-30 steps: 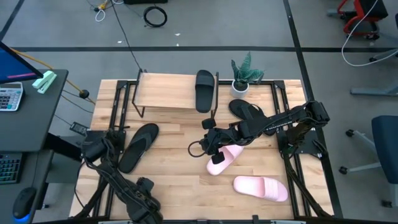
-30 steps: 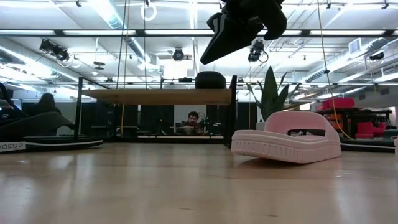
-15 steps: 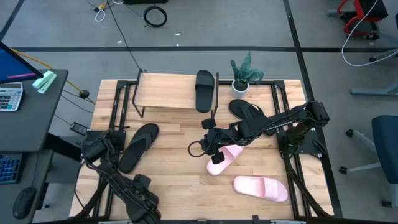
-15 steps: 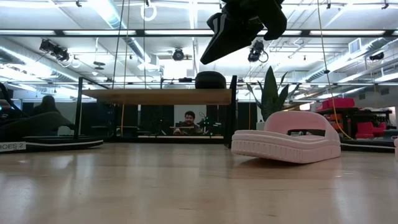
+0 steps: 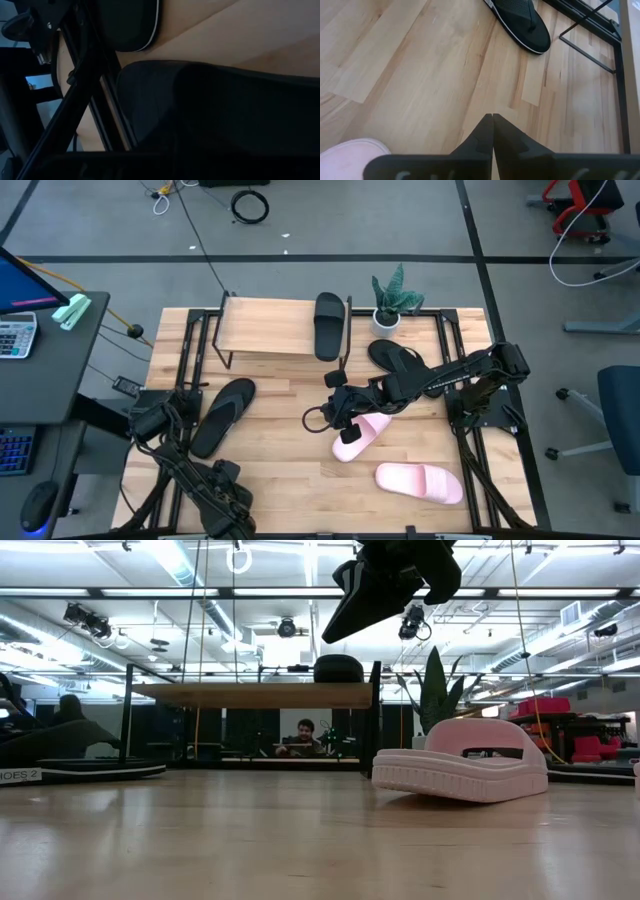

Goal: Pick and place slides into the shelf
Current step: Put the black slide on the shelf

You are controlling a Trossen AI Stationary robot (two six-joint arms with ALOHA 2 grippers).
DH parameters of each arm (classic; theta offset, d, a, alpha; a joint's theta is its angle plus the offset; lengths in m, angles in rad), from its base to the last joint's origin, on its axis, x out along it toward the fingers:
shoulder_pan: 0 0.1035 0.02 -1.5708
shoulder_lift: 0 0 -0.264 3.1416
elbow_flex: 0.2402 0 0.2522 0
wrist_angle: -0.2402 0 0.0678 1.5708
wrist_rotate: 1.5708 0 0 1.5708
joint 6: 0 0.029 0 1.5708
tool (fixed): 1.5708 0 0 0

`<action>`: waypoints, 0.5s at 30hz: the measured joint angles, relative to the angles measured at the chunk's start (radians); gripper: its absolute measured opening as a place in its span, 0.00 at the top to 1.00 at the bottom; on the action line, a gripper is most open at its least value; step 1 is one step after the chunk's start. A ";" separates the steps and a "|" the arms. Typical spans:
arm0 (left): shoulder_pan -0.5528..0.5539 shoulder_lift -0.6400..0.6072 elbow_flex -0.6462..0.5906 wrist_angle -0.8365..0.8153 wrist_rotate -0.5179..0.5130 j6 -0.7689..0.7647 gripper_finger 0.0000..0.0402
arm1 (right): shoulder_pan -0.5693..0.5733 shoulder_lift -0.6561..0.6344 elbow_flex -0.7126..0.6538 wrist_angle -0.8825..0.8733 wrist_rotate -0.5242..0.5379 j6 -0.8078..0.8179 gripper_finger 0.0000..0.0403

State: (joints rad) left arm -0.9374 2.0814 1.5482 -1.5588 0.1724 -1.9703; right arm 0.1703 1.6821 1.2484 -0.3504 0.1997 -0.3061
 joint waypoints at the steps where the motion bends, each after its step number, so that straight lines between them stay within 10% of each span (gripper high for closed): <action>1: 0.000 0.000 0.000 0.000 0.001 0.000 0.98 | 0.000 0.000 0.000 0.000 0.000 0.000 0.97; 9: 0.042 0.003 0.076 -0.029 0.008 0.085 0.99 | 0.000 0.000 0.000 0.000 0.000 0.000 0.97; 15: 0.088 0.004 0.212 -0.018 -0.173 0.192 1.00 | 0.000 0.000 0.000 0.000 0.001 0.000 0.97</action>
State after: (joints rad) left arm -0.8490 2.0850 1.7606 -1.5768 -0.0007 -1.7787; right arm 0.1703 1.6821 1.2484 -0.3501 0.2002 -0.3065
